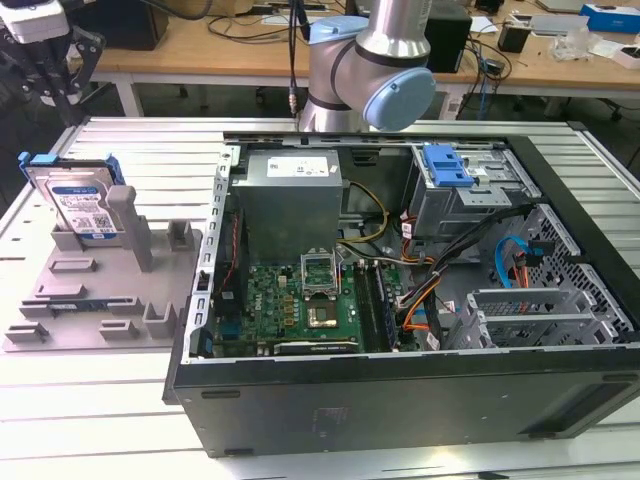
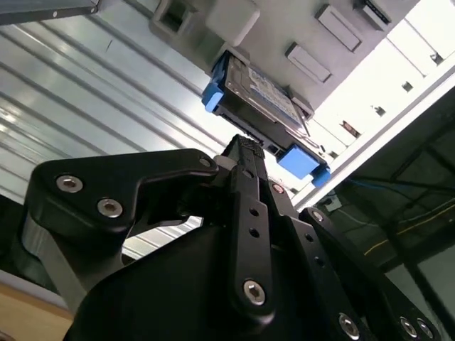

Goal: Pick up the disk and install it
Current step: 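Pick up the disk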

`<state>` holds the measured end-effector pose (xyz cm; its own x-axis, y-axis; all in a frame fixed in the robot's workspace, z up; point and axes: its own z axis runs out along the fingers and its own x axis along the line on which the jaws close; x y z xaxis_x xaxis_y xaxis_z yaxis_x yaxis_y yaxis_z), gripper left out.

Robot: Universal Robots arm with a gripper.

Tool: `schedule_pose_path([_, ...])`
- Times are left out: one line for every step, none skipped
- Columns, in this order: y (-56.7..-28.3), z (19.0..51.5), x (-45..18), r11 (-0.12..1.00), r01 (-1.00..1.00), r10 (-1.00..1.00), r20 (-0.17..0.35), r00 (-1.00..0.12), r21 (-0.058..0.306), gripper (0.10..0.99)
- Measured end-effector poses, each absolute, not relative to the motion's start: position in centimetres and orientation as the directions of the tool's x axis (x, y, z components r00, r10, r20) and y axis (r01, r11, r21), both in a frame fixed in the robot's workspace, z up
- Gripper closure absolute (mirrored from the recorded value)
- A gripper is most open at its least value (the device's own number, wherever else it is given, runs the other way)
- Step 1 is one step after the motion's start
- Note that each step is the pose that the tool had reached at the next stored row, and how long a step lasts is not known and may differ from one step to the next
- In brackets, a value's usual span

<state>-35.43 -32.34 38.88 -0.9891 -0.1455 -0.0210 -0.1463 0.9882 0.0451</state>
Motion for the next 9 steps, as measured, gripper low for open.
schedule_pose_path([-32.34,38.86,-35.43,0.985,-0.166,-0.165,-0.021,-0.986,0.045,0.98])
schedule_pose_path([-32.34,38.85,-35.43,0.982,-0.183,-0.183,-0.021,-0.983,0.045,0.98])
schedule_pose_path([-32.34,38.82,-35.43,0.976,-0.213,-0.212,-0.02,-0.977,0.045,0.98])
schedule_pose_path([-32.34,38.8,-35.43,0.97,-0.24,-0.239,-0.02,-0.971,0.045,0.98])
schedule_pose_path([-32.34,38.75,-35.43,0.96,-0.278,-0.277,-0.02,-0.961,0.046,0.98])
schedule_pose_path([-32.34,38.7,-35.43,0.948,-0.316,-0.315,-0.019,-0.949,0.046,0.98])
schedule_pose_path([-32.34,38.68,-35.43,0.942,-0.333,-0.333,-0.019,-0.943,0.046,0.98])
schedule_pose_path([-32.34,38.64,-35.43,0.93,-0.365,-0.364,-0.019,-0.931,0.046,0.98])
schedule_pose_path([-32.34,38.59,-35.43,0.917,-0.397,-0.396,-0.019,-0.918,0.046,0.918])
